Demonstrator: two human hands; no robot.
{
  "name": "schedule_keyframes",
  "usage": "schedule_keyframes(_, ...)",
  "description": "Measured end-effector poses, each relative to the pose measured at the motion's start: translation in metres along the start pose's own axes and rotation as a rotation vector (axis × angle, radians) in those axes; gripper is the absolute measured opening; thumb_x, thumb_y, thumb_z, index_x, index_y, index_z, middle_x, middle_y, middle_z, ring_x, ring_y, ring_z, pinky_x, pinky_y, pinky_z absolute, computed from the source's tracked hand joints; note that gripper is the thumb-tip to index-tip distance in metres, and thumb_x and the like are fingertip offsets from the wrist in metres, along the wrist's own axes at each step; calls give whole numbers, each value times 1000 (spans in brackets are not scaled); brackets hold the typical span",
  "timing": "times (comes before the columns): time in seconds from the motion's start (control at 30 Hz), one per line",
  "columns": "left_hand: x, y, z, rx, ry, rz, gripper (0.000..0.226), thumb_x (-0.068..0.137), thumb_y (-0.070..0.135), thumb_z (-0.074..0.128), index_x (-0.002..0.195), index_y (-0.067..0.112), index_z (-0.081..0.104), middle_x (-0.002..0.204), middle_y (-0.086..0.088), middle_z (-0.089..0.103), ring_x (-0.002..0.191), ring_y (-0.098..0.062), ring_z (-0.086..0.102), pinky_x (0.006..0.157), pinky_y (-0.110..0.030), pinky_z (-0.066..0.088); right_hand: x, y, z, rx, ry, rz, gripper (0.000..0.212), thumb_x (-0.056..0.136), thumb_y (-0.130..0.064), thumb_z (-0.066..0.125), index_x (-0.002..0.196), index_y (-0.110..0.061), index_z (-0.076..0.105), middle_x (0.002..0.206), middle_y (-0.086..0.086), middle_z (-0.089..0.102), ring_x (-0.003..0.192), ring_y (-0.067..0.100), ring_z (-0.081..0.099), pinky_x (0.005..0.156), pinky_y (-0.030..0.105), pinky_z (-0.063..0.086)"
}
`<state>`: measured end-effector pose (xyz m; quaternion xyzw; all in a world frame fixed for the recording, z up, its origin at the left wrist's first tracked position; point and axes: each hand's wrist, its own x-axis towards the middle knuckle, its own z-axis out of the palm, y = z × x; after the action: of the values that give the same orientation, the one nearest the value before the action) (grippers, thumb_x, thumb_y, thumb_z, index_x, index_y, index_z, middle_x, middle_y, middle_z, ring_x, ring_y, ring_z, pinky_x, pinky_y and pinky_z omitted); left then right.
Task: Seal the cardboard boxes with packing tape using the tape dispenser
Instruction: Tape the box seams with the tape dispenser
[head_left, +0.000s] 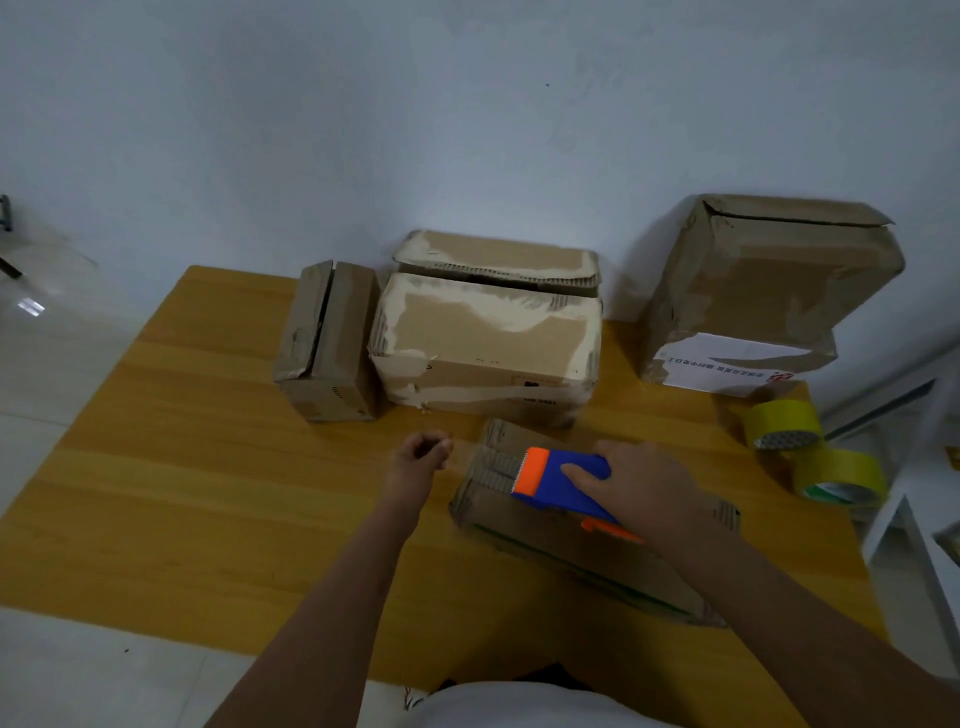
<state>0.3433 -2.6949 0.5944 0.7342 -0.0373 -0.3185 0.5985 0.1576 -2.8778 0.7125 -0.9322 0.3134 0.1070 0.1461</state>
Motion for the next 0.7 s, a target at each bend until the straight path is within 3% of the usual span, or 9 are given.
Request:
schedule_keyframes(0.23,-5,-15,18,-50,-138,-135,19,99,22,57,107,7,67,108,-10,69,104,-27,65,84,-40,54,3,-3,5,-1,-9,18,42,92,-64,39,93,-25,55,74,-6,53,71,13,57,66,29,50)
schedule_keyframes(0.33,-7,-17,22,-35,-142,-160,24,99,27,57,111,8,66,116,-15,65,107,-34,64,84,-47,56,2,-5,7,-12,-8,30,42,92,-65,39,93,-25,54,75,-5,53,70,12,57,64,28,49)
schedule_keyframes(0.53,1,-14,21,168,-204,-247,40,102,28,51,138,11,53,139,-17,50,124,-35,53,101,-51,49,-1,-9,6,-18,2,40,40,93,-63,39,89,-25,53,75,-4,53,72,12,57,62,26,46)
schedule_keyframes(0.6,3,-9,20,279,-226,-252,38,105,20,45,140,8,51,136,-16,55,121,-33,55,99,-46,50,-1,-10,5,-15,10,42,40,93,-62,40,88,-25,53,73,-5,52,70,12,56,59,26,42)
schedule_keyframes(0.7,-1,4,15,308,-108,-184,35,106,25,41,136,13,57,124,-8,62,112,-24,59,99,-44,50,1,-11,4,-24,11,50,41,93,-63,40,88,-24,54,72,-5,50,69,13,54,58,27,41)
